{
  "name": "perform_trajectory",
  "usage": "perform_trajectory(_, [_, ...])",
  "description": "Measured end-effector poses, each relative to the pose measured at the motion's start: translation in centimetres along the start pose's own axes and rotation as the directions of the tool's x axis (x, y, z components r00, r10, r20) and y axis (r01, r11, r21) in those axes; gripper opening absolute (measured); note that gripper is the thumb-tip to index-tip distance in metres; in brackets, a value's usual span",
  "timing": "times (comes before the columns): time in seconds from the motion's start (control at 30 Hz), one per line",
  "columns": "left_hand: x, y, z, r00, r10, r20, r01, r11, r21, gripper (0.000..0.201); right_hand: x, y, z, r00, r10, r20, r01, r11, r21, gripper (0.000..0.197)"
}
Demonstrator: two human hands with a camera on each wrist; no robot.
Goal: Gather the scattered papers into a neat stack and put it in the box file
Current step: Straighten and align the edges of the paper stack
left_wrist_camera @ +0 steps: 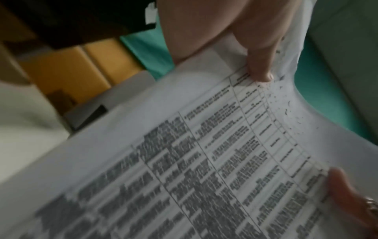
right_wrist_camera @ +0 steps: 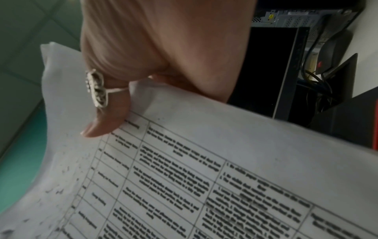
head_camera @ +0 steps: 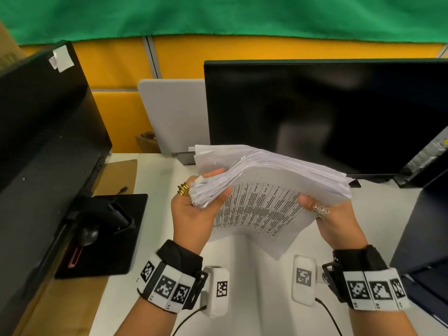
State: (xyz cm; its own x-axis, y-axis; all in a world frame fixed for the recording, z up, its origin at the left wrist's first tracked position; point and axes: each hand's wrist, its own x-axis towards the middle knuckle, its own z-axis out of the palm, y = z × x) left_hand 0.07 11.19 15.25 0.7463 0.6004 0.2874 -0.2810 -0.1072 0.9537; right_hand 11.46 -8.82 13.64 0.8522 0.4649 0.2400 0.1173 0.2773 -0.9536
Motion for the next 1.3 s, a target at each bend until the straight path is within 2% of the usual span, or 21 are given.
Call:
perform_trajectory(0.07, [0.4, 0.3, -0.2, 0.999, 0.006, 0.043, -0.007, 1.000, 0.030, 0.030, 0.0, -0.2, 0.1, 1.000, -0.006, 0.020, 0.006, 1.000, -0.017, 0.045])
perform_trajectory(0.2, [1.4, 0.6, -0.6, 0.998, 0.030, 0.053, -0.034, 0.996, 0.087, 0.040, -0.1, -0.7, 0.3, 0.999, -0.021, 0.045, 0.022, 1.000, -0.005, 0.048])
perform_trajectory(0.27, [1.6, 0.6, -0.6, 0.998, 0.011, 0.061, -0.016, 0.996, 0.089, 0.048, 0.0, -0.7, 0.4, 0.999, -0.034, 0.032, 0.035, 0.999, -0.017, 0.043])
perform_trajectory(0.43, [1.5, 0.2, -0.3, 0.995, -0.030, -0.096, 0.029, 0.999, -0.020, 0.080, 0.1, -0.4, 0.4, 1.000, -0.005, 0.005, 0.005, 1.000, 0.000, 0.048])
perform_trajectory(0.47, [1.4, 0.1, -0.2, 0.991, -0.045, -0.123, 0.042, 0.999, -0.025, 0.080, 0.2, -0.3, 0.3, 1.000, -0.005, -0.009, 0.005, 1.000, -0.005, 0.046])
perform_trajectory(0.6, [0.7, -0.5, 0.7, 0.974, -0.026, -0.225, 0.033, 0.999, 0.026, 0.062, 0.4, 0.0, 0.4, 0.999, -0.022, -0.046, 0.022, 1.000, -0.014, 0.037])
perform_trajectory(0.73, [0.3, -0.4, 1.2, 0.955, 0.019, -0.295, 0.003, 0.997, 0.075, 0.058, 0.4, -0.1, 0.3, 0.998, -0.002, -0.068, 0.003, 1.000, 0.016, 0.040])
perform_trajectory(0.83, [0.3, -0.5, 1.1, 0.942, 0.039, -0.334, -0.019, 0.998, 0.064, 0.062, 0.3, 0.0, 0.3, 0.997, 0.000, -0.077, 0.002, 1.000, 0.021, 0.039])
perform_trajectory(0.9, [0.4, -0.5, 0.9, 0.953, 0.036, -0.301, -0.018, 0.998, 0.060, 0.061, 0.3, 0.1, 0.3, 0.997, 0.000, -0.079, 0.002, 1.000, 0.022, 0.039])
perform_trajectory(1.0, [0.8, -0.7, 0.3, 0.992, -0.005, -0.130, 0.010, 0.999, 0.041, 0.051, 0.4, 0.1, 0.2, 0.998, 0.001, -0.068, 0.001, 1.000, 0.026, 0.039])
perform_trajectory(1.1, [1.3, 0.0, -0.4, 0.999, -0.037, 0.017, 0.037, 0.999, -0.007, 0.053, 0.4, 0.3, 0.0, 0.997, 0.011, -0.073, -0.008, 0.999, 0.038, 0.039])
perform_trajectory(1.2, [1.5, 1.2, -0.5, 0.997, -0.028, 0.069, 0.028, 1.000, -0.004, 0.037, 0.6, 0.3, 0.0, 0.997, 0.024, -0.067, -0.019, 0.997, 0.074, 0.040])
perform_trajectory(1.3, [1.4, 1.9, -0.7, 0.998, 0.046, 0.052, -0.044, 0.999, -0.028, 0.037, 0.8, -0.1, 0.0, 0.999, 0.016, -0.048, -0.012, 0.995, 0.095, 0.039])
